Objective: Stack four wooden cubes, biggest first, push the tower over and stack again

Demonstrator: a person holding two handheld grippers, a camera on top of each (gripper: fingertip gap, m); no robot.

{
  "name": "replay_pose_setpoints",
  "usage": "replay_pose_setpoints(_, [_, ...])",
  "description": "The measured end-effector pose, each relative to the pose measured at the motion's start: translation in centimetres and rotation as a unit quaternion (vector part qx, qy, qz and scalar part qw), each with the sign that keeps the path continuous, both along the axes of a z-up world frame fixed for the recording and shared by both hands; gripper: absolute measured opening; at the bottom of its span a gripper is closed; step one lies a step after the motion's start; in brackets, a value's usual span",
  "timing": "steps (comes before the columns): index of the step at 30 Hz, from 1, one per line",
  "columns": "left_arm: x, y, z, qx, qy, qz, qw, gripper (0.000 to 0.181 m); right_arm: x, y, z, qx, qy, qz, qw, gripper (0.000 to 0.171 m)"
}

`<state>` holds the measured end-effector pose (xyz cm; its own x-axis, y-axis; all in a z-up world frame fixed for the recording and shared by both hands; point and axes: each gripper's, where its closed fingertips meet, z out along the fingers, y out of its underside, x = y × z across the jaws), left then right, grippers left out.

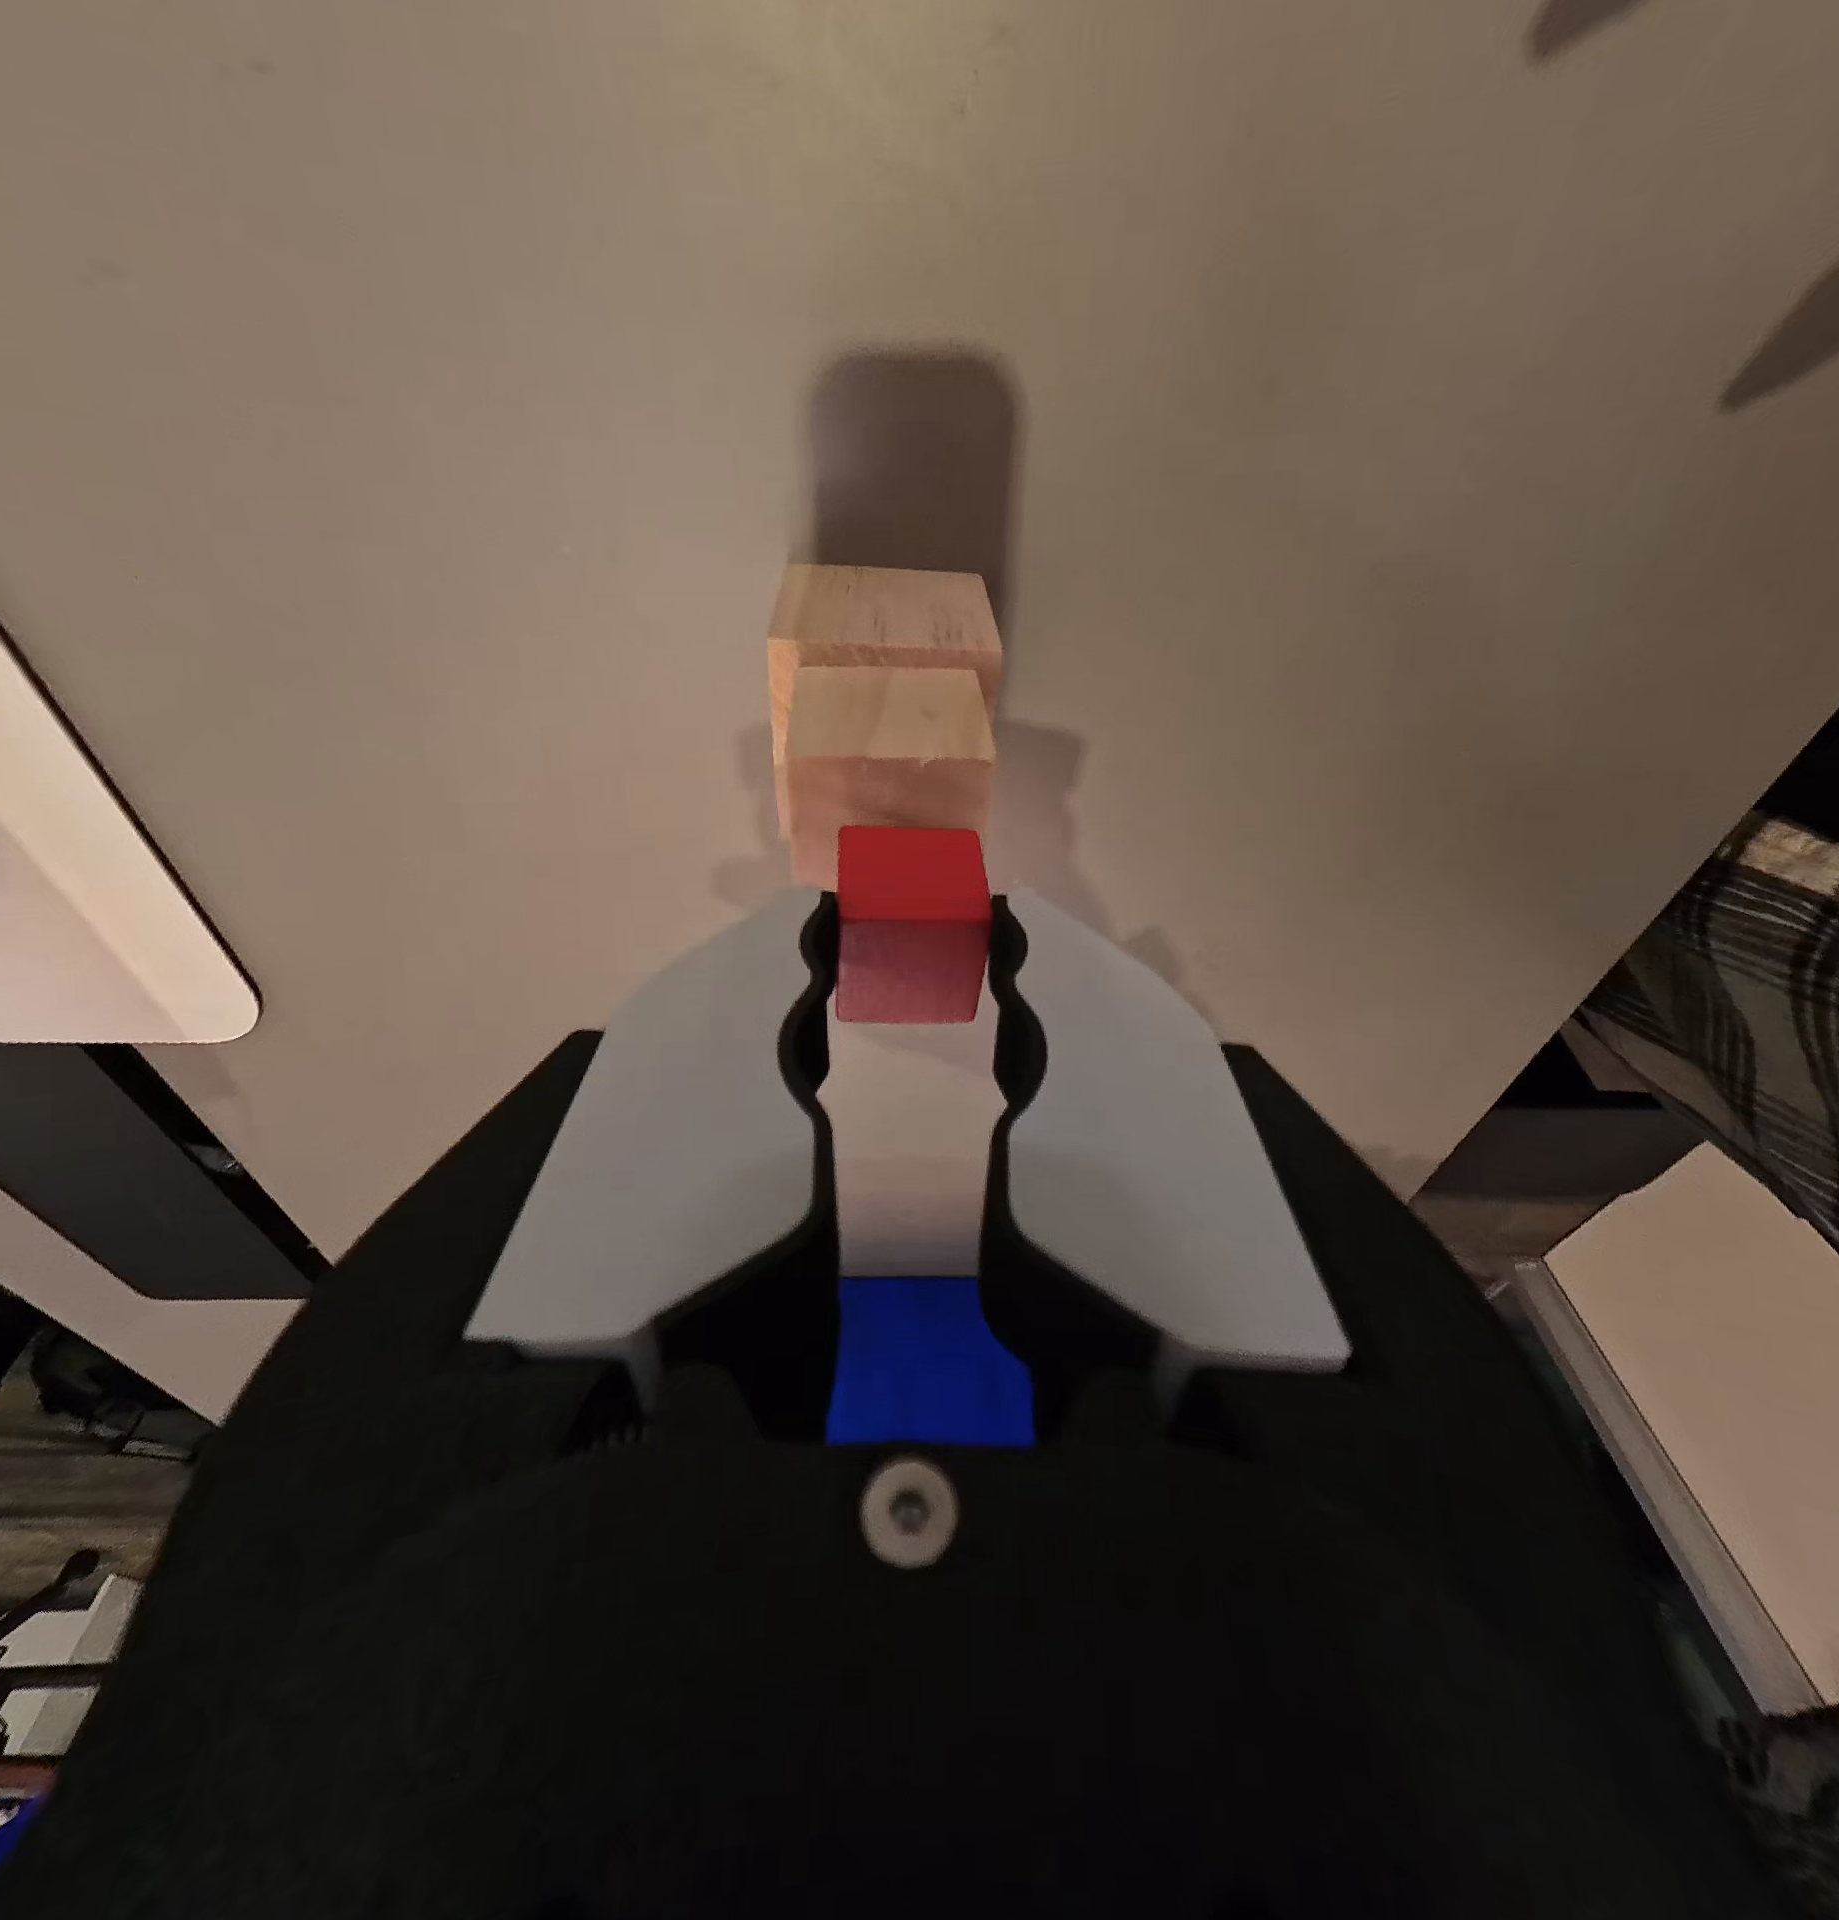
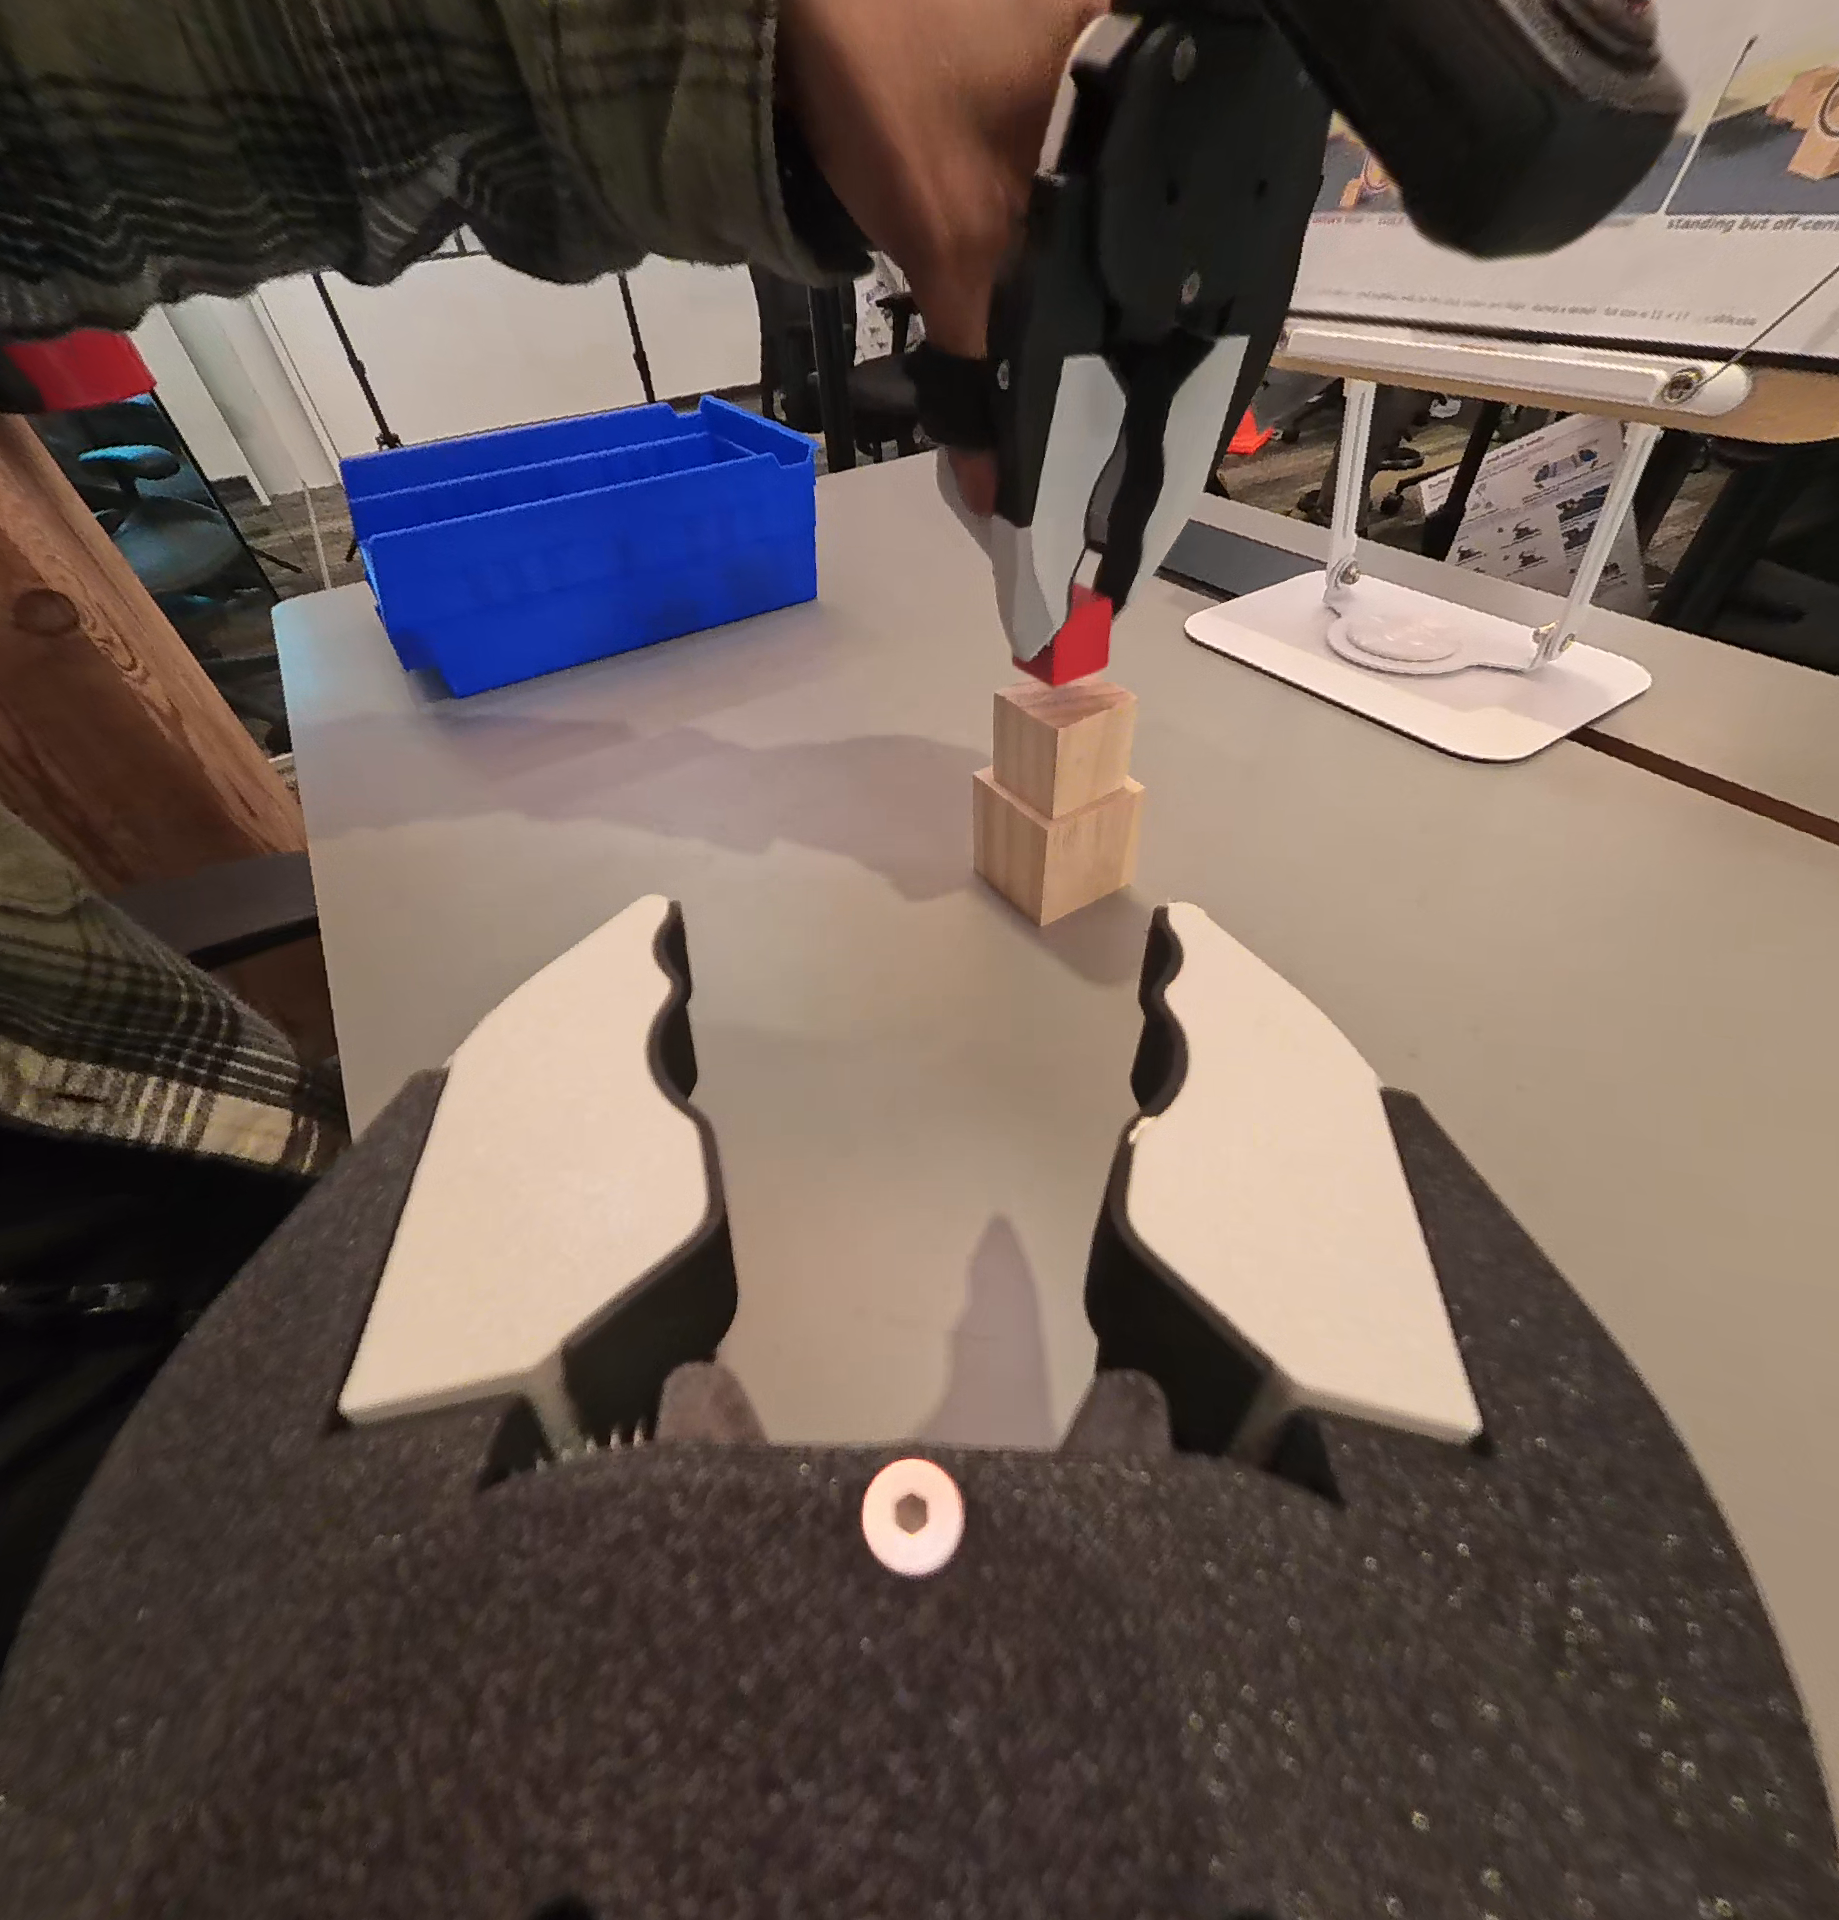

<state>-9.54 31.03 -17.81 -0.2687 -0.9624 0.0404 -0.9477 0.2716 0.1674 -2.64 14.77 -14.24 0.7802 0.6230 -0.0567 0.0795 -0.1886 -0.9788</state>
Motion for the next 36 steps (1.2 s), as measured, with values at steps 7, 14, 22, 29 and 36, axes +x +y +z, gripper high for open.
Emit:
replay_pose_setpoints(7, [0.1, 0.2, -0.7, 0.0, 0.006, -0.003, 1.0, 0.027, 0.0, -0.1, 0.1, 0.001, 0.001, 0.001, 1.0, 0.082])
replay_pose_setpoints(14, [0.1, 0.1, -0.9, -0.005, 0.004, -0.004, 1.0, 0.028, 0.1, 0.0, 0.1, 0.0, 0.003, 0.001, 1.0, 0.082])
replay_pose_setpoints(22, [0.2, 0.0, -1.1, -0.008, 0.001, -0.002, 1.0, 0.028, 0.0, 0.0, -0.1, -0.002, 0.001, 0.001, 1.0, 0.082])
replay_pose_setpoints(29, [0.2, 0.2, -1.2, -0.01, -0.004, -0.002, 1.0, 0.035, -0.1, 0.0, 0.0, 0.0, 0.001, 0.002, 1.0, 0.083])
replay_pose_setpoints(36, [0.2, 0.1, -0.2, -0.02, -0.041, -0.012, 0.999, 0.063, -0.2, -0.1, 0.2, 0.003, 0.003, 0.003, 1.0, 0.084])
